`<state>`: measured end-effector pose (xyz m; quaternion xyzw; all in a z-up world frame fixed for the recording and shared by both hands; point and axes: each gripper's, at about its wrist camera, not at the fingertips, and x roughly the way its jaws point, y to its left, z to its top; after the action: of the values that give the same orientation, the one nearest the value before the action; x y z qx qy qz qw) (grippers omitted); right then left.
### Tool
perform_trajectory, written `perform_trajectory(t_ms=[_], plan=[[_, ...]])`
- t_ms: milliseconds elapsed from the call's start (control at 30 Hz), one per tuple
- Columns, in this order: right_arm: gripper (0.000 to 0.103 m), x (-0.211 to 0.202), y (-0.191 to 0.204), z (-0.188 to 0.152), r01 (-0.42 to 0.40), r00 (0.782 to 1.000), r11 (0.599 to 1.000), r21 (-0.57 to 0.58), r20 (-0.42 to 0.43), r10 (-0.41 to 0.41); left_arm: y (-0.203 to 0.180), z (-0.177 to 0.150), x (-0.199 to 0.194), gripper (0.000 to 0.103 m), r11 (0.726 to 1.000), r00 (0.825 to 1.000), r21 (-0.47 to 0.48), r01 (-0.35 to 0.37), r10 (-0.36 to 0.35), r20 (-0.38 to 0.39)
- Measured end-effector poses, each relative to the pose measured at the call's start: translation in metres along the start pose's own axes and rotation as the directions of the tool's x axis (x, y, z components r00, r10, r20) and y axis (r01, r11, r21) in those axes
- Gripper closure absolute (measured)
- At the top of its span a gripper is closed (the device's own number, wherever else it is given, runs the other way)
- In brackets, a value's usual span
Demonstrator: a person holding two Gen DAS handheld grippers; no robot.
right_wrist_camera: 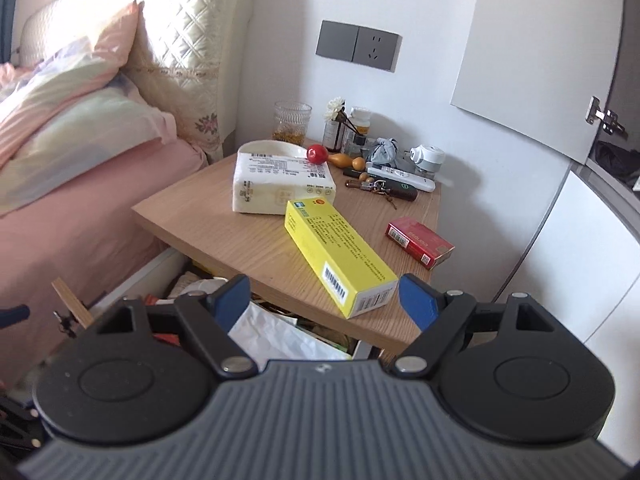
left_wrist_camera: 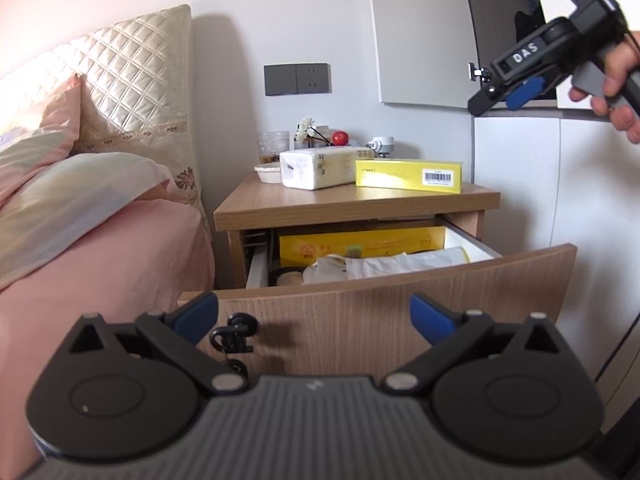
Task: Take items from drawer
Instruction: 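Back the right gripper away from the nightstand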
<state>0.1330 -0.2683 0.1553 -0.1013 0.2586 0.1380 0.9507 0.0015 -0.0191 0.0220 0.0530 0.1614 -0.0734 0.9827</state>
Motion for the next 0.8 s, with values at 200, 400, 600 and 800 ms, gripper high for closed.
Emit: perform_trajectory(t_ms=[200, 400, 600, 800], plan=[[0.019, -0.032, 0.021, -0.04, -0.046, 0.997, 0.996, 0.082, 0.062, 0.041, 0.009, -0.001, 0.001, 0.0, 0.999, 1.0, -0.032, 0.011, -0.011, -0.021], [0.02, -0.035, 0.03, -0.083, -0.066, 0.993, 0.984, 0.164, 0.109, 0.048, 0.009, -0.002, -0.003, 0.0, 0.999, 1.0, -0.029, 0.019, -0.02, -0.014], [0.019, -0.043, 0.039, -0.129, -0.069, 0.972, 0.976, 0.208, 0.233, 0.02, 0.01, -0.003, 0.002, 0.0, 0.999, 0.999, -0.03, 0.017, -0.018, -0.037], [0.02, -0.039, 0.041, -0.161, -0.09, 0.964, 0.956, 0.278, 0.267, 0.013, 0.008, -0.005, 0.002, 0.0, 1.0, 0.999, -0.022, 0.011, -0.012, -0.041]])
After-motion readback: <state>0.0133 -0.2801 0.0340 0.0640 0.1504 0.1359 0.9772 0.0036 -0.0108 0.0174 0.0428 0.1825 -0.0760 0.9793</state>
